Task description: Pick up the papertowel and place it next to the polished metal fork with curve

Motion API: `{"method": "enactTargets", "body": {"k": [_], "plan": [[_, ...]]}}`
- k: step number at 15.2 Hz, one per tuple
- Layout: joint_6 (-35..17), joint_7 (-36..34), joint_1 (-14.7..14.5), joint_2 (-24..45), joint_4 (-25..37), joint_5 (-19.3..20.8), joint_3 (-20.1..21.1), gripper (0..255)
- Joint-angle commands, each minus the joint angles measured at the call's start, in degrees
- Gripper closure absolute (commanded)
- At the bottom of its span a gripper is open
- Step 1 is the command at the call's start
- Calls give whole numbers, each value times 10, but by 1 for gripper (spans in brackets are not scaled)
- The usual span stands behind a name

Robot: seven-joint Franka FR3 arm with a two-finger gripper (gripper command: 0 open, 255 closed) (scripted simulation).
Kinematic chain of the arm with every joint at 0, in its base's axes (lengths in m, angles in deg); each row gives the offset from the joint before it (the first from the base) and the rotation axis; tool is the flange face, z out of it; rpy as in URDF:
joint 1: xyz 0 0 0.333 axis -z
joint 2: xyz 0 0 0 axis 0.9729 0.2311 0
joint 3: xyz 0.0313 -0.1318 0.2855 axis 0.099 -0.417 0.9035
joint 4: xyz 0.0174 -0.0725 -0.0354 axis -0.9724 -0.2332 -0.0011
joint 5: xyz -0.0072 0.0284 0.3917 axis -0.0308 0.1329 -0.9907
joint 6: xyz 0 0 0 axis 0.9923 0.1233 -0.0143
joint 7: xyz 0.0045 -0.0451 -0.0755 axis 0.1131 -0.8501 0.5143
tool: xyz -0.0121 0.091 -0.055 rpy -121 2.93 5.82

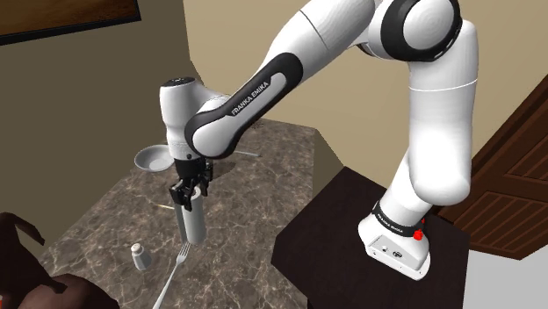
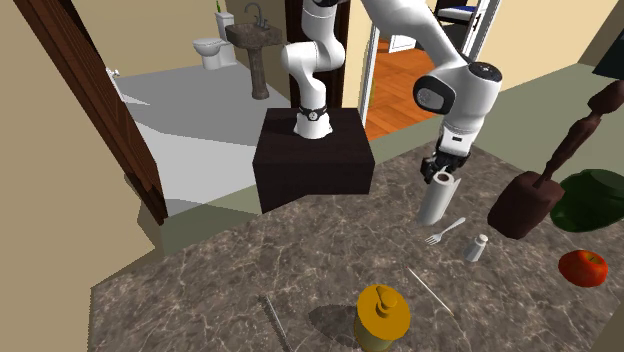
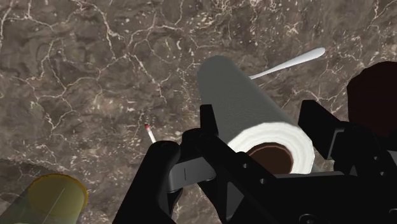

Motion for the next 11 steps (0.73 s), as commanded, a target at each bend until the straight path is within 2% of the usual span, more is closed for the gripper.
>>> {"method": "enactTargets", "body": {"k": [1,11], "plan": [[13,2,2,-11,2,-5,4,255],[76,12,13,-60,20,-29,17,255]]}}
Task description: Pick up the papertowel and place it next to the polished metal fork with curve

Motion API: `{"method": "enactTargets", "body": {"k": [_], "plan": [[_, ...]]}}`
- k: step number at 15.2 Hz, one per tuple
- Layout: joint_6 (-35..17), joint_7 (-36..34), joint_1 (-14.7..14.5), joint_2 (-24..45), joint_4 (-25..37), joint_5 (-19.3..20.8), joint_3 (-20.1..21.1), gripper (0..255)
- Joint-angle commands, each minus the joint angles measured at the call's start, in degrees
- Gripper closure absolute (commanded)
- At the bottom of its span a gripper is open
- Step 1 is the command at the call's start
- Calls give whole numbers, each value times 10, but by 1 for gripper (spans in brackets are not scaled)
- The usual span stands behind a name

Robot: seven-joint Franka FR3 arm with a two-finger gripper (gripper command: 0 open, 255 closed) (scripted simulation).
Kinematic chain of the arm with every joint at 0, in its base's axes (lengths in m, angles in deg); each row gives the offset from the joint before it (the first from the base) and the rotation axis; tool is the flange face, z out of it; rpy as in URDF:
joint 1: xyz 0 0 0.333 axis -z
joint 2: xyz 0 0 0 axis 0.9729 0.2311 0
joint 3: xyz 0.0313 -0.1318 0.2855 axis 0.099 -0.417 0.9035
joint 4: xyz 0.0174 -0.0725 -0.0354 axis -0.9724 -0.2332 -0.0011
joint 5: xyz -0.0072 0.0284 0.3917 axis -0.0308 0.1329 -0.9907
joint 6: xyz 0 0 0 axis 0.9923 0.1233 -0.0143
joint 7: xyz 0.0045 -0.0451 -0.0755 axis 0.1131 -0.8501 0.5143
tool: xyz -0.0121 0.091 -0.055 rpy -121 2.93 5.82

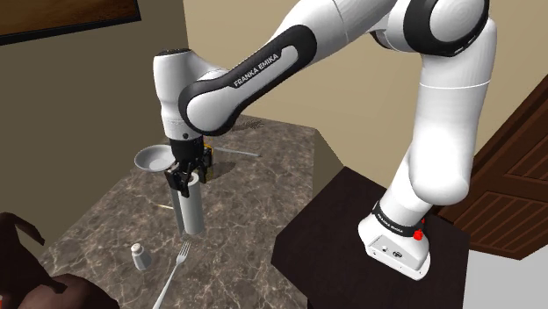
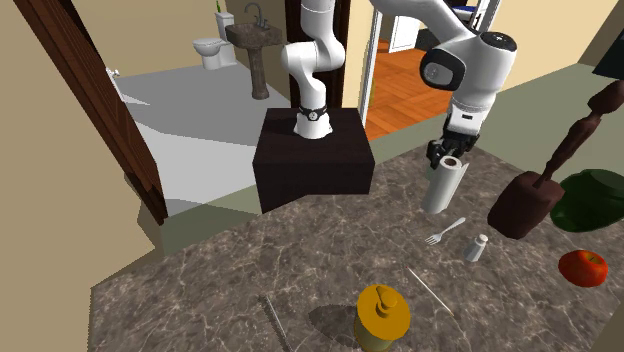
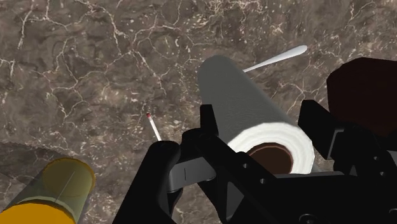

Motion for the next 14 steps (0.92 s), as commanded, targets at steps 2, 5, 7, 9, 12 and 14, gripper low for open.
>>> {"method": "enactTargets", "body": {"k": [2,5,7,9,12,14], "plan": [[20,2,2,-13,9,-6,3,255],[40,5,5,-25,17,-12,5,255],[53,6,6,-32,24,-16,7,255],[67,7,7,-40,31,-20,8,255],[87,9,9,-50,42,-24,10,255],[101,10,10,-56,50,-27,11,255]]}}
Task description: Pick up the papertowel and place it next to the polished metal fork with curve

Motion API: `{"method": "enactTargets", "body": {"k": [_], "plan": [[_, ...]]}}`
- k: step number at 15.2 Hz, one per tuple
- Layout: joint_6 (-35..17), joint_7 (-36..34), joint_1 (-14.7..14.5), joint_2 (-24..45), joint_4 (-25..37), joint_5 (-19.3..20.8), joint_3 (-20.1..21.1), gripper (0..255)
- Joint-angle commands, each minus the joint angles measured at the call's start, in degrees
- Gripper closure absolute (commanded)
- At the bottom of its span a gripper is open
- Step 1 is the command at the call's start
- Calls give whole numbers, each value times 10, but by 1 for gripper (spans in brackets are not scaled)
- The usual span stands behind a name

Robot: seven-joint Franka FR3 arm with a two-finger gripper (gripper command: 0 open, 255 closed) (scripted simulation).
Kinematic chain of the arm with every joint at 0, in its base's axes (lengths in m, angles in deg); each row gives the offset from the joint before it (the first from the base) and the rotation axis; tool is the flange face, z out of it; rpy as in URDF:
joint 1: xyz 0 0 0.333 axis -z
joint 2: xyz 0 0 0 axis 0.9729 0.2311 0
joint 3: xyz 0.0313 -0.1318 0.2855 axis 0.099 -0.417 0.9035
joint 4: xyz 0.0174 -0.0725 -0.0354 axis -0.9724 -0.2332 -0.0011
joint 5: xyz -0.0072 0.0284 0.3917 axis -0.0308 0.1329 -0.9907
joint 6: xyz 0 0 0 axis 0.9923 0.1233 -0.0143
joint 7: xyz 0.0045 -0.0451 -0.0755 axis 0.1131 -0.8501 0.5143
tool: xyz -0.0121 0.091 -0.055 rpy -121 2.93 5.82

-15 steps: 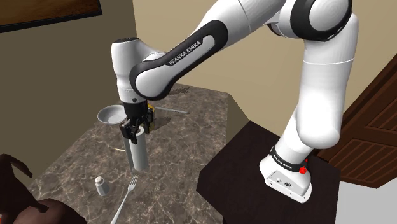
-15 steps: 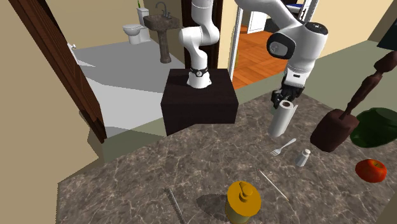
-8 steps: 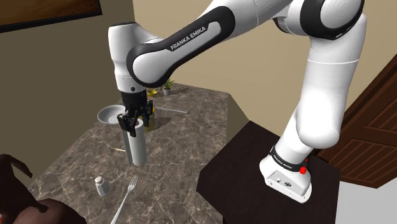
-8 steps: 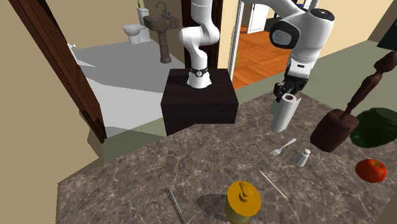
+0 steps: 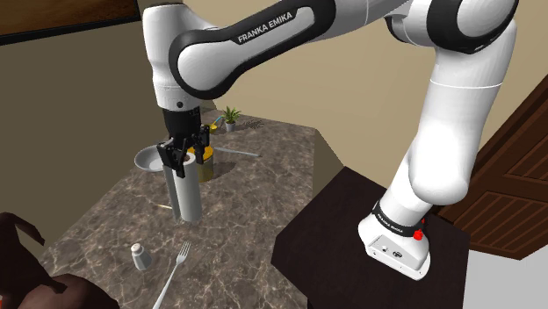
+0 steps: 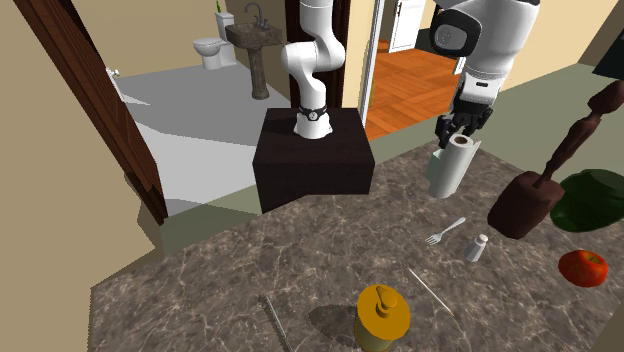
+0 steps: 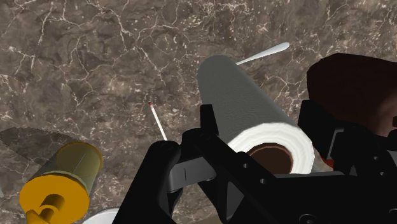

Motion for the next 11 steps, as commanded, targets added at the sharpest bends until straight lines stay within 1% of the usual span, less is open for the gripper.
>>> {"method": "enactTargets", "body": {"k": [1,11], "plan": [[14,2,1,-6,9,-3,1,255],[85,3,4,-29,59,-13,4,255]]}}
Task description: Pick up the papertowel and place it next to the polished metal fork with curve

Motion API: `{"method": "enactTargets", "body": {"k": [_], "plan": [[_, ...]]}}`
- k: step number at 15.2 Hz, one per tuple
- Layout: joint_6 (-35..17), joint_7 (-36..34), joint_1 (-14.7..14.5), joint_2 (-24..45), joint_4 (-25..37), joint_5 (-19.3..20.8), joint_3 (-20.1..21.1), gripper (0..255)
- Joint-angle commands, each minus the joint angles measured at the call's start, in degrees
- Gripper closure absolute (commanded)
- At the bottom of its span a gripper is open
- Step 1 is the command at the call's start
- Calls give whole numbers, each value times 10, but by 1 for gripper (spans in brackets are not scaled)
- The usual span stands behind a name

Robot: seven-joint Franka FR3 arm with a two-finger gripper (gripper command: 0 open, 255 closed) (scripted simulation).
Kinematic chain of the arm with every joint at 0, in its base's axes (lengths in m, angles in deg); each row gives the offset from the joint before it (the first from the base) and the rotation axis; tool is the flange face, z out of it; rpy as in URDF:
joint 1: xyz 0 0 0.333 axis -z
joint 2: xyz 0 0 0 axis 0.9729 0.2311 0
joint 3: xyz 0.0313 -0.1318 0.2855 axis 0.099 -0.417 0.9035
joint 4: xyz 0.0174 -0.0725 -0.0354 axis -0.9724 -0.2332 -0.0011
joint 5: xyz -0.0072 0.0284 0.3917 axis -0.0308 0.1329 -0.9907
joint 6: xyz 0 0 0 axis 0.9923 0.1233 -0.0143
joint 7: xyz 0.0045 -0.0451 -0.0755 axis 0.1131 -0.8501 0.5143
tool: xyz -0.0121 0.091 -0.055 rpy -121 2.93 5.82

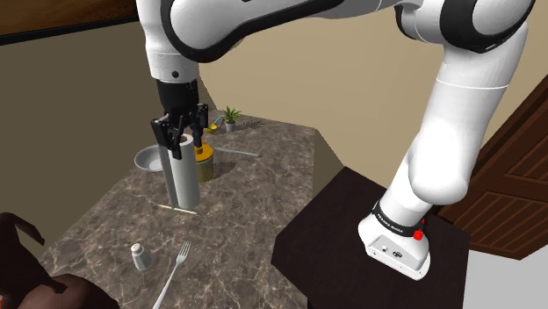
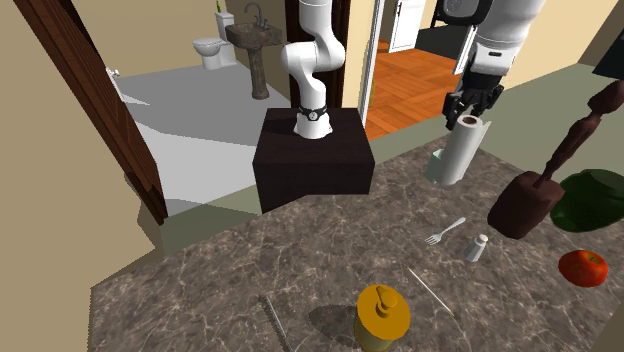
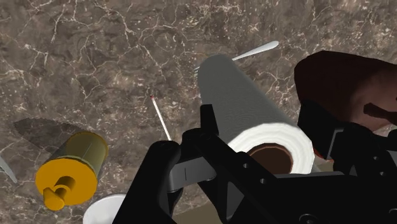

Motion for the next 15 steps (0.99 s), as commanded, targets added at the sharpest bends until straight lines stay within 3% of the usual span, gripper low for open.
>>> {"method": "enactTargets", "body": {"k": [1,8,15], "plan": [[9,0,0,0,8,0,0,255],[10,-100,-65,40,52,24,31,255],[26,-200,-147,107,134,65,49,255]]}}
